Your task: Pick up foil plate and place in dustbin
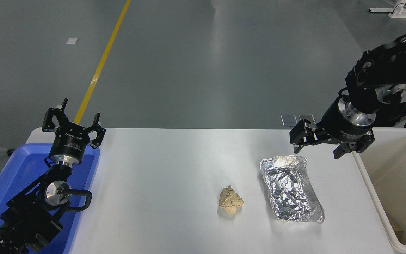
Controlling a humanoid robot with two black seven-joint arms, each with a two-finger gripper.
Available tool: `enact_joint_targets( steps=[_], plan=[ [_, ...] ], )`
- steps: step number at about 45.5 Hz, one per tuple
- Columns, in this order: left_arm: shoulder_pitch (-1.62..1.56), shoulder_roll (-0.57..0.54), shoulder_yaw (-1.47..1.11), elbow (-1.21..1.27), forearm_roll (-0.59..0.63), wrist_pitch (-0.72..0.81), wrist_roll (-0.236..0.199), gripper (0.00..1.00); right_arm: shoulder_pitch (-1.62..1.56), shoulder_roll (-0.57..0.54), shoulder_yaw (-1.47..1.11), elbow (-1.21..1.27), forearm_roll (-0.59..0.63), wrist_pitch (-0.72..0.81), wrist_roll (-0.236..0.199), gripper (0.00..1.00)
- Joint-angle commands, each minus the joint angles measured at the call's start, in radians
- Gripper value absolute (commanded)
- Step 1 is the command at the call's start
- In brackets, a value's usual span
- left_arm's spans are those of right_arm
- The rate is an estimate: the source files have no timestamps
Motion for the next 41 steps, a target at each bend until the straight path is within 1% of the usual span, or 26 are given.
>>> enact_joint_targets(
  steps=[1,10,17,21,32,41],
  plan=[
    [0.0,0.0,0.0,0.0,0.0,0.0,0.0,0.98,-0.285,0.0,0.0,-0.19,-0.011,-0.161,0.001,1.0],
    [0.0,0.0,0.0,0.0,0.0,0.0,0.0,0.98,-0.383,0.049,0.023,-0.236,-0.054,-0.316,0.003,1.0],
    [0.0,0.0,0.0,0.0,0.0,0.0,0.0,0.98,-0.459,0.057,0.085,-0.238,-0.097,-0.406,0.007,1.0],
    [0.0,0.0,0.0,0.0,0.0,0.0,0.0,0.98,-0.483,0.063,0.09,-0.238,-0.119,-0.439,0.007,1.0],
    [0.0,0.0,0.0,0.0,0.0,0.0,0.0,0.98,-0.573,0.065,0.093,-0.284,-0.122,-0.526,0.01,1.0],
    [0.0,0.0,0.0,0.0,0.0,0.0,0.0,0.98,-0.604,0.074,0.121,-0.288,-0.123,-0.534,0.01,1.0]
  ],
)
